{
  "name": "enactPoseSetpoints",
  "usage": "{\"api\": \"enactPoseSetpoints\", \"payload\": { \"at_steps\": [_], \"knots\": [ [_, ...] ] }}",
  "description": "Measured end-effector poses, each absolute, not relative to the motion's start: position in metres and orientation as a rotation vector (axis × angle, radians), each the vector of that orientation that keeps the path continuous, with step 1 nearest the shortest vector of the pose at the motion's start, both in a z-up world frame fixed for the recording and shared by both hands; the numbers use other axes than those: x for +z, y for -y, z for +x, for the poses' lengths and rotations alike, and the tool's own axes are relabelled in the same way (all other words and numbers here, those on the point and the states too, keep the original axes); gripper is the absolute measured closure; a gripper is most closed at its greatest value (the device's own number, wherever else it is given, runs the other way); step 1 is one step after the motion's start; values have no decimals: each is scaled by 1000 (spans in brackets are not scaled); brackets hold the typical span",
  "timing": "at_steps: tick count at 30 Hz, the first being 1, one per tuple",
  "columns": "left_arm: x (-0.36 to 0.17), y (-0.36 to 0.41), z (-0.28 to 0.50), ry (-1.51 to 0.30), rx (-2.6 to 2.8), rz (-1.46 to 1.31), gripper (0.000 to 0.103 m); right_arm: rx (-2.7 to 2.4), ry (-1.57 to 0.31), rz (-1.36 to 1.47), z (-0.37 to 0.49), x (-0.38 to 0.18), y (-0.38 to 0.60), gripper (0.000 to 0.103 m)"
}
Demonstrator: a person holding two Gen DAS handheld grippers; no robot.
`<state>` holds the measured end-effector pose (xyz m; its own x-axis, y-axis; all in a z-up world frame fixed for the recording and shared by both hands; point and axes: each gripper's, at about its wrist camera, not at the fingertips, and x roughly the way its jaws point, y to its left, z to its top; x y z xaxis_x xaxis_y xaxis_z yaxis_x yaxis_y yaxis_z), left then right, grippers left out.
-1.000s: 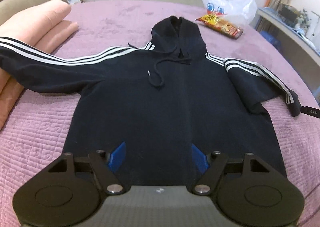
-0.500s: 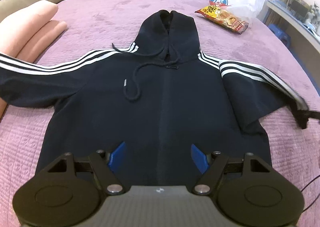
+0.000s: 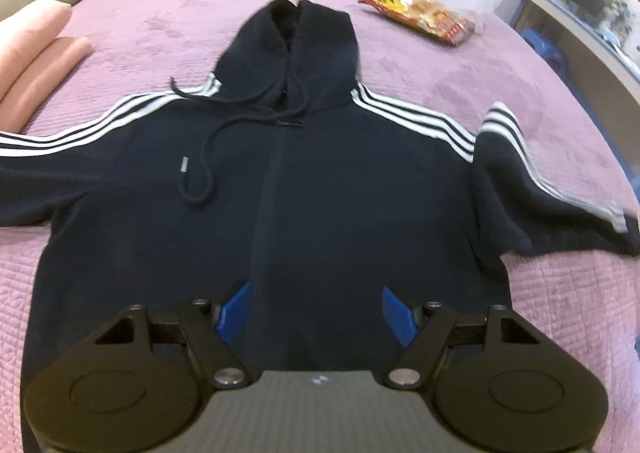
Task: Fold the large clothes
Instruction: 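Grasp the striped sleeve cuff with the right gripper and lift it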
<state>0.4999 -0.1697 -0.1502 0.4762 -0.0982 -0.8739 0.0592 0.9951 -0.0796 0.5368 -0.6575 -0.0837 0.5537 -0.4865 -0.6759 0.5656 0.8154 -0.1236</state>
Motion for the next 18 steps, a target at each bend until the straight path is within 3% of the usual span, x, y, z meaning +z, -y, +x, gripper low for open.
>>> {"api": "enactPoseSetpoints", "payload": {
  "at_steps": [6,15,16,17,18],
  "knots": [
    [-161,181,508,-1101,-112,-33,30,-549,-932,465,545,-152,674,24],
    [-168,187,512,-1120,-121,-1,30,-683,-736,792,569,-192,714,21],
    [-170,187,511,-1126,-118,-5,30,-690,-715,780,570,-191,711,24],
    [-171,185,511,-1129,-116,-10,30,-676,-696,761,571,-188,707,53],
    [-171,184,510,-1131,-113,-13,30,-647,-689,750,573,-186,705,75]
  ]
}}
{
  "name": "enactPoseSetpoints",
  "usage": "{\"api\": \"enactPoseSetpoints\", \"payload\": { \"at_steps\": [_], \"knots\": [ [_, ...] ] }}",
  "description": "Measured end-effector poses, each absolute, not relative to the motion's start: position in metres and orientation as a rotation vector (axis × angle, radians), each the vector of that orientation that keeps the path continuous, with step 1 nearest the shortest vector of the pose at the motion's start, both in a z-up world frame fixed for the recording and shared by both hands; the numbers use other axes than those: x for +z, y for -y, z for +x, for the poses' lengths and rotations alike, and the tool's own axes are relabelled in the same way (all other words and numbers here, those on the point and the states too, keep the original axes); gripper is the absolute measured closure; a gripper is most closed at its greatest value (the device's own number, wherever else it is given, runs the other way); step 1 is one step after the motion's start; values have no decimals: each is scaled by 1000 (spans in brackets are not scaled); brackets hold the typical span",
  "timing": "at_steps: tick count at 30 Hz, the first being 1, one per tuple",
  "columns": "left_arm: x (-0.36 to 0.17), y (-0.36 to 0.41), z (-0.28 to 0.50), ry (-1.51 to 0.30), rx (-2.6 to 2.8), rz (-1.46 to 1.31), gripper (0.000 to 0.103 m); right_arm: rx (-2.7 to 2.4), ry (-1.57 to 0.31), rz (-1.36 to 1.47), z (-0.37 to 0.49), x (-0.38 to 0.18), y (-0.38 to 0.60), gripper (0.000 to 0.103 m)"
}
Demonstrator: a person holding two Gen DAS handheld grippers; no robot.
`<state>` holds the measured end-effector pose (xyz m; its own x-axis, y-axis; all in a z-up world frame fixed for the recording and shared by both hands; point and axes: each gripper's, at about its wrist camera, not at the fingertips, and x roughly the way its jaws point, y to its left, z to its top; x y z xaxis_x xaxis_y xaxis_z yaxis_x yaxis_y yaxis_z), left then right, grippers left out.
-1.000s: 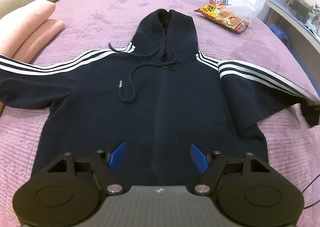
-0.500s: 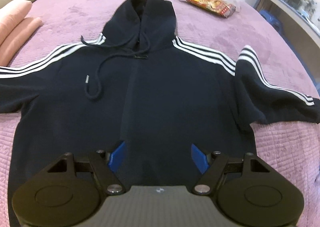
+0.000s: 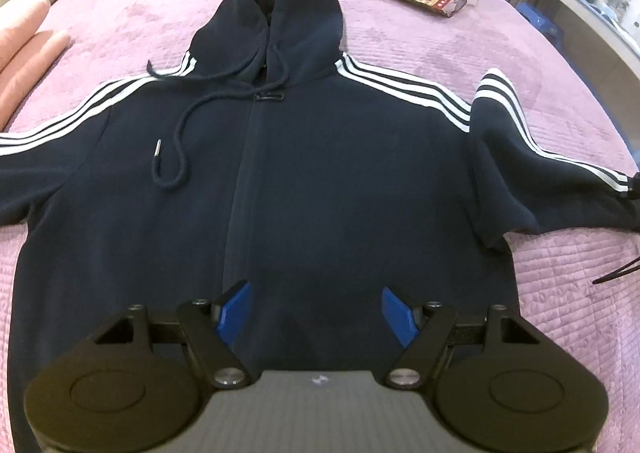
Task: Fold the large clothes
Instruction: 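Grasp the striped sleeve cuff with the right gripper and lift it, then lay the sleeve across the hoodie body and open the right gripper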
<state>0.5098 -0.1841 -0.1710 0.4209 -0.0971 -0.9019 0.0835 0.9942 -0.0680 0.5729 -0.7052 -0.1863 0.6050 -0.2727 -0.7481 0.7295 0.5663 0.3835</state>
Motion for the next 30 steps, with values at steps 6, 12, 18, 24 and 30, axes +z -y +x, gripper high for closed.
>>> {"api": "enactPoseSetpoints", "payload": {
  "at_steps": [6,12,18,24,30],
  "knots": [
    [-166,168,505,-1122,-89,-21,30,-774,-530,405,544,-112,668,89],
    [-165,140,500,-1106,-75,-83,30,-919,-498,156,532,-76,634,89],
    [-165,117,496,-1106,-105,-86,33,-688,-510,164,539,-68,544,88],
    [-147,67,497,-1044,-129,-58,38,-287,-529,197,549,-45,392,88],
    [-135,3,508,-995,-72,-75,38,68,-568,236,572,-40,238,86]
  ]
}}
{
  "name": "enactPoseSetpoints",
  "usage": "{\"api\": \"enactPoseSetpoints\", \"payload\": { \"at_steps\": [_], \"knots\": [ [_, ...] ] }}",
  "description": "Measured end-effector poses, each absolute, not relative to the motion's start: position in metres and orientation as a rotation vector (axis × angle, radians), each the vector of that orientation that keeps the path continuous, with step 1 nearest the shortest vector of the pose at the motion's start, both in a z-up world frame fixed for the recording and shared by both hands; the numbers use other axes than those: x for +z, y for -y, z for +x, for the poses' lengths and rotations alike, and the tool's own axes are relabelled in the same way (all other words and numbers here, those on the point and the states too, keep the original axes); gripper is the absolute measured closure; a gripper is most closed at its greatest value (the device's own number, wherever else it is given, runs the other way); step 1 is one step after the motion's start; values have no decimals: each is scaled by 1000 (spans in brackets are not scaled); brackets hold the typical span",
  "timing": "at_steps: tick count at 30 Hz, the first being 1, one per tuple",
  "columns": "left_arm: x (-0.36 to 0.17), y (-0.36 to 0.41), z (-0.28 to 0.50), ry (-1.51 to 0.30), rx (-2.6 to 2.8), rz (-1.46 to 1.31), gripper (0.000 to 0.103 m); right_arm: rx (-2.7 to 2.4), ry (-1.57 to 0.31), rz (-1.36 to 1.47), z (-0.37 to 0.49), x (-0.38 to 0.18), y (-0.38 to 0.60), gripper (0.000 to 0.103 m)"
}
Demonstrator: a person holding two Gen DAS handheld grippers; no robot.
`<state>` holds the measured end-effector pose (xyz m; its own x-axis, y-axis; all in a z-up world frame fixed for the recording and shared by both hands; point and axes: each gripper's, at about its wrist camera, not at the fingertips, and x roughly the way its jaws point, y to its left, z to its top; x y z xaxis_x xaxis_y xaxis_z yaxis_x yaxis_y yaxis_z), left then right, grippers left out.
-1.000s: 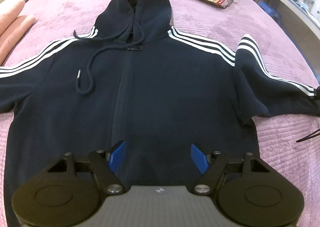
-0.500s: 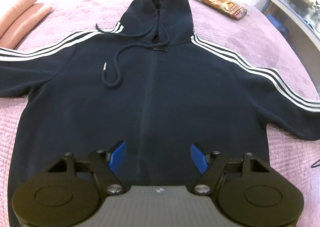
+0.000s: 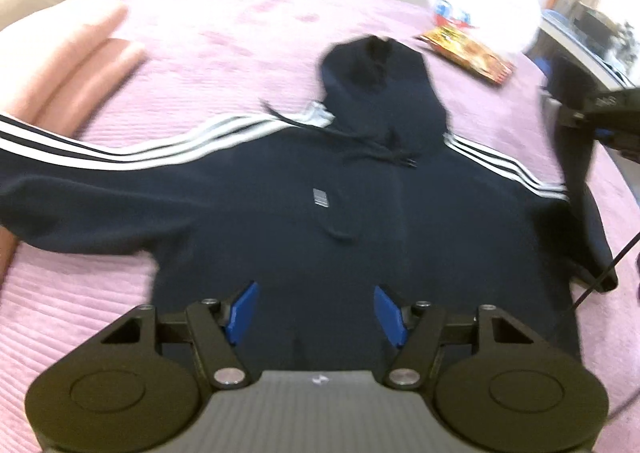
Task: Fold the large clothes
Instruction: 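Lay the sleeve across the hoodie body and open the right gripper, then grasp the other striped sleeve cuff with the left gripper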
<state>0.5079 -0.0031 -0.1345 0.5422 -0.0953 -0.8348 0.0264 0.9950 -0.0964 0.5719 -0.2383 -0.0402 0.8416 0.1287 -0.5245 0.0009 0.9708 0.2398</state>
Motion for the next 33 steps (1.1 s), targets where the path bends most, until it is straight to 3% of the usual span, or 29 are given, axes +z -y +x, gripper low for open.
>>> {"api": "enactPoseSetpoints", "payload": {
  "at_steps": [3,5,6,10,14,19,25,26,27,28,33],
  "knots": [
    [-139,-24,516,-990,-29,-86,38,223,-599,298,581,-61,192,77],
    [-146,-41,522,-991,-10,-101,38,295,-682,304,585,-74,176,45],
    [-151,-48,525,-997,-3,-108,38,315,-720,296,583,-81,174,41],
    [-172,-64,542,-1031,-19,-162,38,205,-809,178,546,-107,200,39],
    [-188,-56,569,-1024,-88,-226,38,54,-928,80,507,-137,235,50],
    [-219,-30,614,-1067,-221,-360,36,-6,-999,8,478,-172,236,51],
    [-244,-2,638,-1076,-326,-398,33,-31,-970,-27,482,-180,222,51],
    [-243,2,638,-1062,-331,-386,41,-34,-969,-23,484,-179,223,51],
    [-242,7,639,-1051,-331,-360,70,-35,-968,-19,486,-179,224,51],
    [-242,13,639,-1053,-322,-311,89,-34,-967,-16,481,-178,225,51],
    [-211,6,627,-937,-337,-298,92,-85,-869,-3,479,-155,238,51]
  ]
}}
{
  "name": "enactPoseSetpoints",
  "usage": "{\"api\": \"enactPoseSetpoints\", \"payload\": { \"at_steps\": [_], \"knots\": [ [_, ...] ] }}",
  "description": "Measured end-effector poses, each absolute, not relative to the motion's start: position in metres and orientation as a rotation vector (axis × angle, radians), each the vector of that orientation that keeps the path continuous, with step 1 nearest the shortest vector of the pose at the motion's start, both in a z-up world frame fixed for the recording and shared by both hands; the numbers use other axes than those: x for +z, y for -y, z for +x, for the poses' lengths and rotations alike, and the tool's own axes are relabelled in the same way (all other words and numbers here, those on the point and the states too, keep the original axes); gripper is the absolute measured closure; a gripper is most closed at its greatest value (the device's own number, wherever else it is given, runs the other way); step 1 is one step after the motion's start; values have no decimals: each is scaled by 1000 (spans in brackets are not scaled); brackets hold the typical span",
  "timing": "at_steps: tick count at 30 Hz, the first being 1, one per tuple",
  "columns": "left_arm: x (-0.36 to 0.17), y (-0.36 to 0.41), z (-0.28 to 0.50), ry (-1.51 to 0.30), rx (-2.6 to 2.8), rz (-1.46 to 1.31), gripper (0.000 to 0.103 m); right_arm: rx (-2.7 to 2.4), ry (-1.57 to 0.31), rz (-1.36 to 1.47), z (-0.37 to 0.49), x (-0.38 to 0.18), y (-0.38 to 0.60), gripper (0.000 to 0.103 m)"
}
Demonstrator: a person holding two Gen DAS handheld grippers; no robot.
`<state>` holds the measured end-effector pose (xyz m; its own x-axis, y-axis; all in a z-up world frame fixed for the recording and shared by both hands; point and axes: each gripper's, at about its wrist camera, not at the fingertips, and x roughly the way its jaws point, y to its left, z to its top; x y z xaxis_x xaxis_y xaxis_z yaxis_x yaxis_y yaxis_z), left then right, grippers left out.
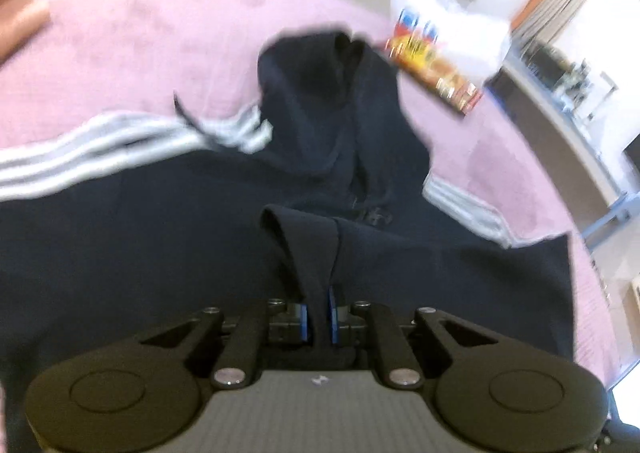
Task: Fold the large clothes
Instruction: 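Grasp the other striped sleeve cuff with the left gripper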
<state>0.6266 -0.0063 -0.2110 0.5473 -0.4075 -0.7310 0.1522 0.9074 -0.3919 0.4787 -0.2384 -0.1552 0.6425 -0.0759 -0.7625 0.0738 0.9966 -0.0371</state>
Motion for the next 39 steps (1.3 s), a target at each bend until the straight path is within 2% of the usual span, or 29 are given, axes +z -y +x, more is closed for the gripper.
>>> {"api": "enactPoseSetpoints", "payload": {
  "at_steps": [4,7,10,12,16,19,23,25,32,34,39],
  "knots": [
    [-167,-31,612,-807,-246,-305,92,-154,-771,55,485,-128,257,51],
    [-165,-62,609,-806,-101,-217,90,-158,-774,112,498,-125,266,51],
    [-192,-75,617,-923,45,-65,75,-159,-821,85,519,-139,261,51],
    [-202,-80,619,-974,121,-27,75,-154,-822,67,529,-141,256,51],
    [-180,-81,597,-836,61,-108,70,-157,-734,19,535,-129,242,51],
    [-181,-53,603,-836,-103,-96,70,-173,-745,-36,545,-137,231,51],
    [-234,-24,627,-1022,-184,-46,78,-160,-954,74,570,-180,240,58],
    [-244,-22,621,-969,-191,-18,77,-166,-924,79,569,-181,240,57],
    [-226,-29,608,-971,-200,-29,78,-147,-922,77,561,-170,234,56],
    [-216,-27,599,-960,-196,-2,78,-100,-880,129,543,-157,230,56],
    [-207,-28,572,-959,-175,25,75,-40,-852,36,492,-146,190,56]
  ]
}}
